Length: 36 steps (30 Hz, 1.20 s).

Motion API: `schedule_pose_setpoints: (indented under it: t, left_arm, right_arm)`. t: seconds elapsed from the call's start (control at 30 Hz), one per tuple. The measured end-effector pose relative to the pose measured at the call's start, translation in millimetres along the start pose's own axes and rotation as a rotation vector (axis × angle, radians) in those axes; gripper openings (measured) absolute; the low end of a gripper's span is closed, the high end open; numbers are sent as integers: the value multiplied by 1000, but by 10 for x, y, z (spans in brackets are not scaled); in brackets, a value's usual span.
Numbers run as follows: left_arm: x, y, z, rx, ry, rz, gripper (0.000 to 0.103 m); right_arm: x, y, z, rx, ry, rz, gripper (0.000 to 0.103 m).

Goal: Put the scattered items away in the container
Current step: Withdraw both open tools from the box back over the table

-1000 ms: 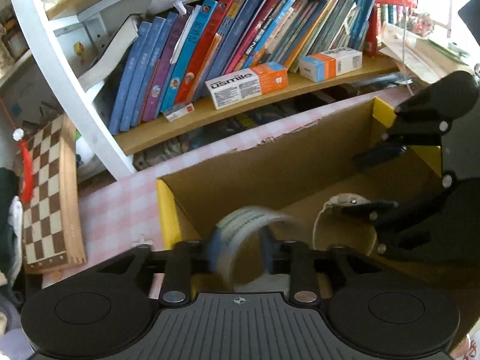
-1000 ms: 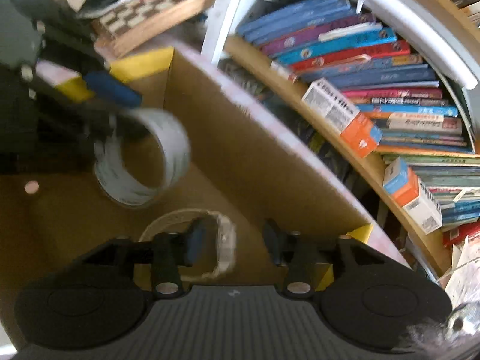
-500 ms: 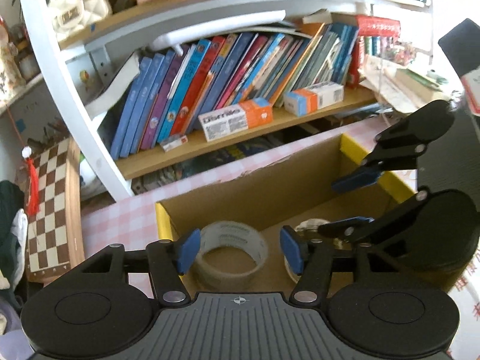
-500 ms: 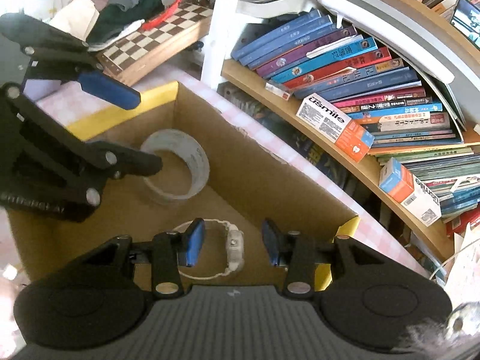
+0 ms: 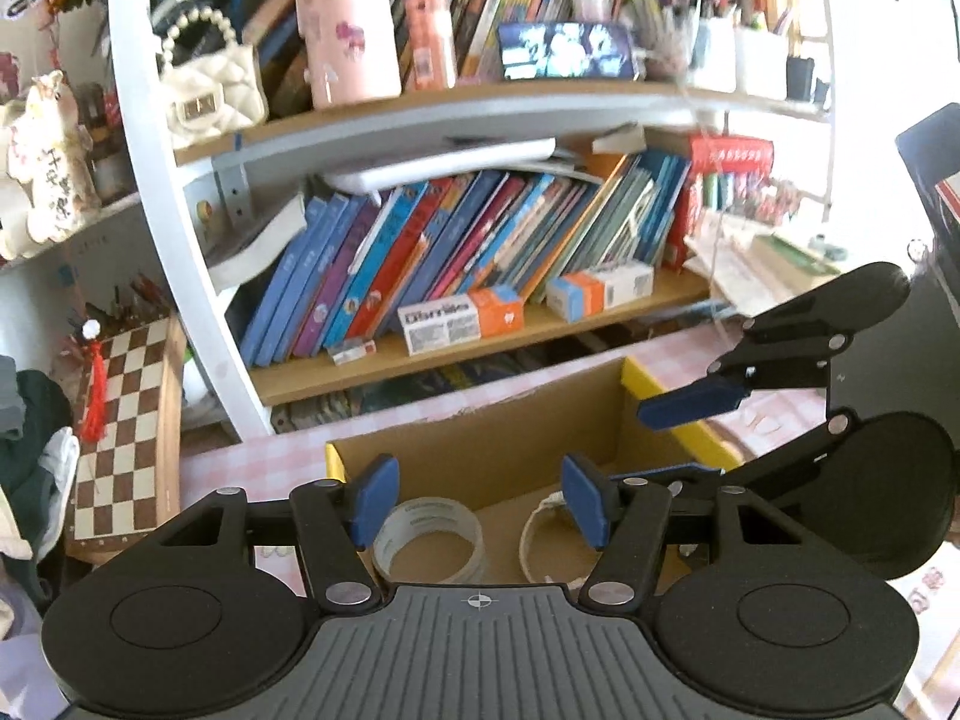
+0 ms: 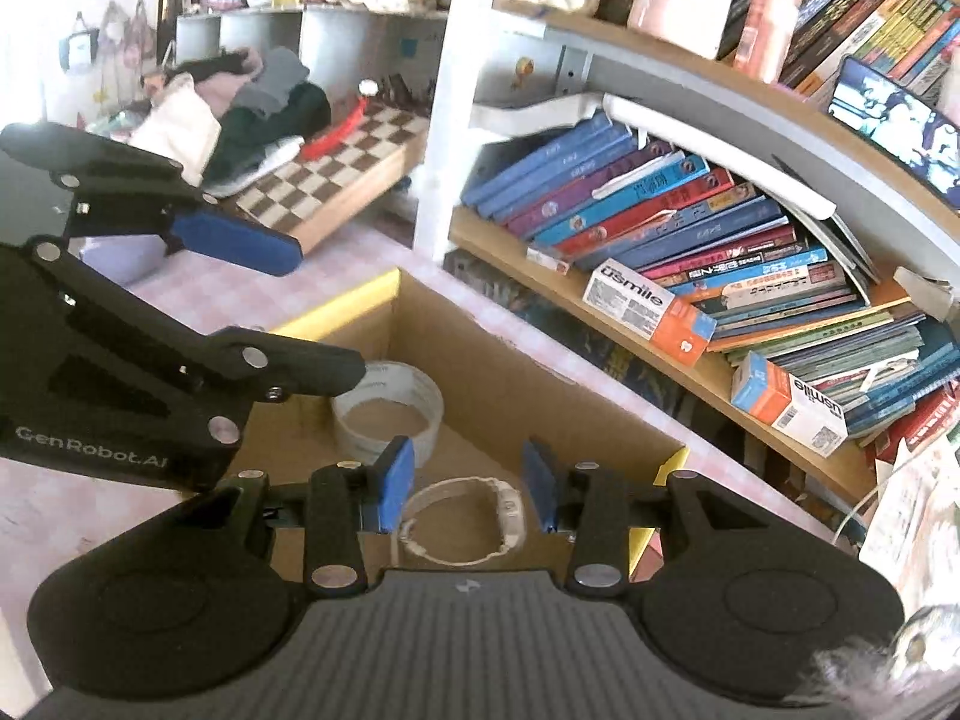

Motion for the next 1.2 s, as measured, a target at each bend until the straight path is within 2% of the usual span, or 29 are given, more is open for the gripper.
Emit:
schedule_pose_setpoints:
  t: [0.23,0.4,0.53,0.77,0.87,1.0,1.2]
  left_arm:
    - [-138,-68,-474,-71,-23,29,66]
    - [-210,-309,-782,-81,-33,9,67]
    - [-268,-501,-1029,-88,-41,-7,71]
    - [-400,-843,-1438,-97,-56,-18,72]
    - [-461,-994,-1563,-103,-40,-19,73]
    - [-492,-1276,-1663,-120,16,-102,73]
    - [-560,-1580,-1713,-91,26,-177,73]
  right_arm:
    - [123,-24,-504,-52,-23,35,38]
    - [260,-125,-815,-63,-36,82,39]
    - [360,-251,-1073,-69,-48,141,39]
    - [571,-630,-1466,-45,-93,227,39]
    - [645,-784,-1605,-39,-120,268,39]
    - [741,-1064,-1745,-29,-165,355,41]
    - [942,-1517,-1807,49,-207,439,41]
Point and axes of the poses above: each gripper's, at about its wrist camera, not at the fingertips, and z roughly the way its jaws point, x to its left, y to its top, the point moved 4 cm from there along z, roughly the way its jaws point, and after that the axes turned 12 degrees about -y, right-handed, at the moved point
